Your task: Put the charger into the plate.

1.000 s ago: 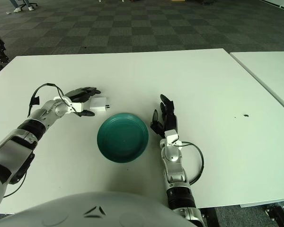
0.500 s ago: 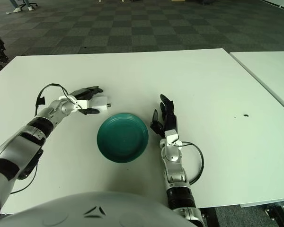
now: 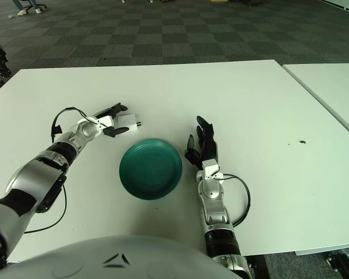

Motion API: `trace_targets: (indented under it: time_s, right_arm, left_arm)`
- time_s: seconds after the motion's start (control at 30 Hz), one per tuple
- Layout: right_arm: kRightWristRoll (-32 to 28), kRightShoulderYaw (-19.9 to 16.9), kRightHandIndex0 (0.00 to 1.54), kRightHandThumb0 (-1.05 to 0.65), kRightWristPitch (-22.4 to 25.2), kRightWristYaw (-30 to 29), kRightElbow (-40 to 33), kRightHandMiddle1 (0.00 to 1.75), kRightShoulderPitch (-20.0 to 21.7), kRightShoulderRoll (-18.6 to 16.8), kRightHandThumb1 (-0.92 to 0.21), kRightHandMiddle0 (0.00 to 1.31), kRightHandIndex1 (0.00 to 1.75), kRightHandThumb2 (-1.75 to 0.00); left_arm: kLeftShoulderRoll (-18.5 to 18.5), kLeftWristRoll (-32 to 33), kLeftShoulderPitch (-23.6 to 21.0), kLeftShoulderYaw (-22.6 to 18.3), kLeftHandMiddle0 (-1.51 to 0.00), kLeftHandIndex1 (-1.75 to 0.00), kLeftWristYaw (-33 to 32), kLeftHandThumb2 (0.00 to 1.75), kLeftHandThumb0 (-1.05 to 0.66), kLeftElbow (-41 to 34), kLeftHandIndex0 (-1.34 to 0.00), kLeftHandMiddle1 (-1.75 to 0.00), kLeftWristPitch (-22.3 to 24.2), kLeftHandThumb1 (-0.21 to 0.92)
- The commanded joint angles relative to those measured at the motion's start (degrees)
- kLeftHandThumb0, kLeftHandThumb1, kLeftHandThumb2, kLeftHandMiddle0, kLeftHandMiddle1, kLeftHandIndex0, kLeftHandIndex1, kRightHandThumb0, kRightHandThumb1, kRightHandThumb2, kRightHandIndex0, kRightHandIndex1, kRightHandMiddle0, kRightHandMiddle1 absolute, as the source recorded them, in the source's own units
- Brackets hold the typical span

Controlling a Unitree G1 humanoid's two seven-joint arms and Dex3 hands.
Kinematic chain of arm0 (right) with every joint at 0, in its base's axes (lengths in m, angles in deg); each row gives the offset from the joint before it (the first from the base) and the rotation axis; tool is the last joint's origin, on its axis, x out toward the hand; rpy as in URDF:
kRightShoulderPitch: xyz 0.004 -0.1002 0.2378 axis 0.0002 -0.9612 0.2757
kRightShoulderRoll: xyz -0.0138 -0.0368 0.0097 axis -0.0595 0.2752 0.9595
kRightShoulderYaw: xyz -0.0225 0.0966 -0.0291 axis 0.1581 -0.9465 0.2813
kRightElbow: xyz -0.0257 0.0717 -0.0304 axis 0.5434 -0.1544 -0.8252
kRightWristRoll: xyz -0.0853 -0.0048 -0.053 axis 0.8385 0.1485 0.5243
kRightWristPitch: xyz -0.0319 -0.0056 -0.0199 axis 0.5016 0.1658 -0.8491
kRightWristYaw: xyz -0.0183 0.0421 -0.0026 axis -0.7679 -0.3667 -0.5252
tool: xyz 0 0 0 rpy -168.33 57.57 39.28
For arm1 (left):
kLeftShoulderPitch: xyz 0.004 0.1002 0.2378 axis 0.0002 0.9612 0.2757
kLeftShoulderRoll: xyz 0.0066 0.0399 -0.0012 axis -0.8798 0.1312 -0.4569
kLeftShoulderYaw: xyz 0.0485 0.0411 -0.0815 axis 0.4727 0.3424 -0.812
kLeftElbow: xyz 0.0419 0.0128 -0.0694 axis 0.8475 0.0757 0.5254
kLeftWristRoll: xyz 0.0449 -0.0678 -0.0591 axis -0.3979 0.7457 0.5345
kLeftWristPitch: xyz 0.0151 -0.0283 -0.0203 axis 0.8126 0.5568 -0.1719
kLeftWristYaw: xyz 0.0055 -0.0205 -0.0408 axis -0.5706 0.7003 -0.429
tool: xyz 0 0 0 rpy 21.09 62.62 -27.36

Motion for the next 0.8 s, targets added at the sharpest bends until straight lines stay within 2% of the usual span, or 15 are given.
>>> trace_targets:
  time_s: [0.0,0.3,0.6,0.73,0.77]
  right_arm:
    - [-0.3,1.4,0.31,-0.75,8.0,0.6,9.1,0.61,-6.5,-1.9,-0.92,0.00,0.01,-0.93]
    - [-0.5,1.1,0.31,-0.76,8.6,1.0,8.9,0.53,-6.4,-1.8,-0.92,0.00,0.01,-0.92]
    - [-0.3,1.6,0.32,-0.75,9.1,1.2,8.6,0.52,-6.4,-1.9,-0.92,0.00,0.01,-0.91]
    - [-0.4,1.6,0.33,-0.76,9.3,1.2,8.3,0.49,-6.6,-2.0,-0.92,0.00,0.01,-0.91]
    - [-0.5,1.6,0.33,-0.76,9.3,1.2,8.3,0.49,-6.6,-2.1,-0.92,0.00,0.01,-0.91]
  left_arm:
    - [0.8,0.8,-0.7,-0.3,-0.26,-0.82,3.6,0.62,-1.04,1.9,0.00,-0.03,3.0,0.92]
    - [1.2,-1.1,-0.7,2.8,-0.26,-0.82,4.6,0.61,-1.04,2.5,0.00,-0.02,4.2,0.92]
    - [1.5,-5.0,-1.2,7.5,-0.38,-0.83,6.1,0.67,-1.04,3.5,0.00,-0.06,5.1,0.92]
    - [1.7,-8.3,-1.3,11.1,-0.48,-0.99,6.0,0.70,-1.02,3.7,-0.02,-0.09,4.9,0.92]
    - [1.7,-9.1,-1.4,11.9,-0.51,-1.03,6.0,0.69,-1.01,3.8,-0.03,-0.16,4.9,0.92]
